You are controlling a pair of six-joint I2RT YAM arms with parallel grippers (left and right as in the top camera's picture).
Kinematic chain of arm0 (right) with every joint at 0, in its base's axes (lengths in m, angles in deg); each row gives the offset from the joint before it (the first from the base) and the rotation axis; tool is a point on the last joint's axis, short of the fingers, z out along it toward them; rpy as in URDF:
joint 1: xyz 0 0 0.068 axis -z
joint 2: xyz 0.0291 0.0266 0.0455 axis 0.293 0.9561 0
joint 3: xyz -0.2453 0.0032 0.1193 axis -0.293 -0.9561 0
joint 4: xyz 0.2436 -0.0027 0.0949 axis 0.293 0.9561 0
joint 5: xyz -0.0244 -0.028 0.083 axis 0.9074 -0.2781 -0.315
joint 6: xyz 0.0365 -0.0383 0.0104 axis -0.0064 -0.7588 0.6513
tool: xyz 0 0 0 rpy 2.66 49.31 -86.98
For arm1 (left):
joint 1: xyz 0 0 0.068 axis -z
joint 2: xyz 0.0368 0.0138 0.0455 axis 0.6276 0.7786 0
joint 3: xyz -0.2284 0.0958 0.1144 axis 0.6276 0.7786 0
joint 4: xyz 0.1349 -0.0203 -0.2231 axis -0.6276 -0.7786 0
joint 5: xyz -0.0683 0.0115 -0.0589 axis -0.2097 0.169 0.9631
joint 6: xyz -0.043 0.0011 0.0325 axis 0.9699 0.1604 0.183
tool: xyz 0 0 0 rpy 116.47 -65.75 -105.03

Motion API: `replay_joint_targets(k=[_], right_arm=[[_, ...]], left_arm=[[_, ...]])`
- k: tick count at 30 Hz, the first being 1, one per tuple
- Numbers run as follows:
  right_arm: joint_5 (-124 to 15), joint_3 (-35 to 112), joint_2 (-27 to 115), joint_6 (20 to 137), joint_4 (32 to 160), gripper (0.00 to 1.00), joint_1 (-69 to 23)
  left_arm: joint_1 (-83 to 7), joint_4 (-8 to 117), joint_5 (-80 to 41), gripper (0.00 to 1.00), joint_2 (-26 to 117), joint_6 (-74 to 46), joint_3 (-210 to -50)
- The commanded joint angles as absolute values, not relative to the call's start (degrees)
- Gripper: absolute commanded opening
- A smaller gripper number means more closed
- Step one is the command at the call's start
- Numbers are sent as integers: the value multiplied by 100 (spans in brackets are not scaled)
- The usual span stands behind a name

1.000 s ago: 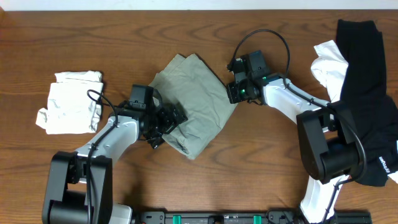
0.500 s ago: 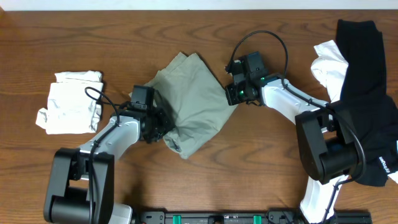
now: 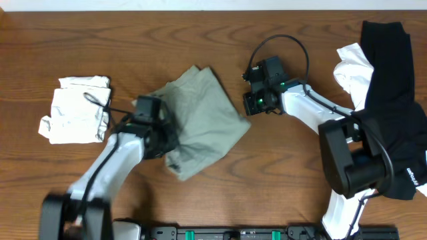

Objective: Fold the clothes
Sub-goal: 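Lift the folded trousers with the left gripper and carry them leftward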

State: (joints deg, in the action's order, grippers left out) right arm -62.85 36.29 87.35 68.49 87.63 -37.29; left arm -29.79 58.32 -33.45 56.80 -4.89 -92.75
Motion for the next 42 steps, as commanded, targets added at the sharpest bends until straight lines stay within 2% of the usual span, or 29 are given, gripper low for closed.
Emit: replay_joint_targets(k=[1,8,12,20,28,37,42], right_arm=[[-6255,3631,7904,6715,8940,1,-3499],[-6252,3631,6160,6565,9611,1,-3351],[-6163,3631,5325,6565,9873,1,-3348],[-5881,3631,4457,6455,10385,1,-3348],[-5844,3631,4481,6372,10553,1,-3348],[-5761,3629,4481,6372,10562,1,-3348],[-5695,3631,4481,6372,10614,1,-3348]], left_arm=[[-3257,5375,-4495,6,4874,-1118,-9592],[-3899,5010,-5187,6,4034,-2036,-10191],[-4260,5122,-5697,6,4078,-2161,-10506],[-5045,5443,-5649,6,4498,-2434,-11111],[-5263,4724,-5157,6,5665,-3096,-12541],[-5263,4064,-3647,6,6686,-3962,-14444],[-5263,3760,-3314,6,6950,-4550,-15292]])
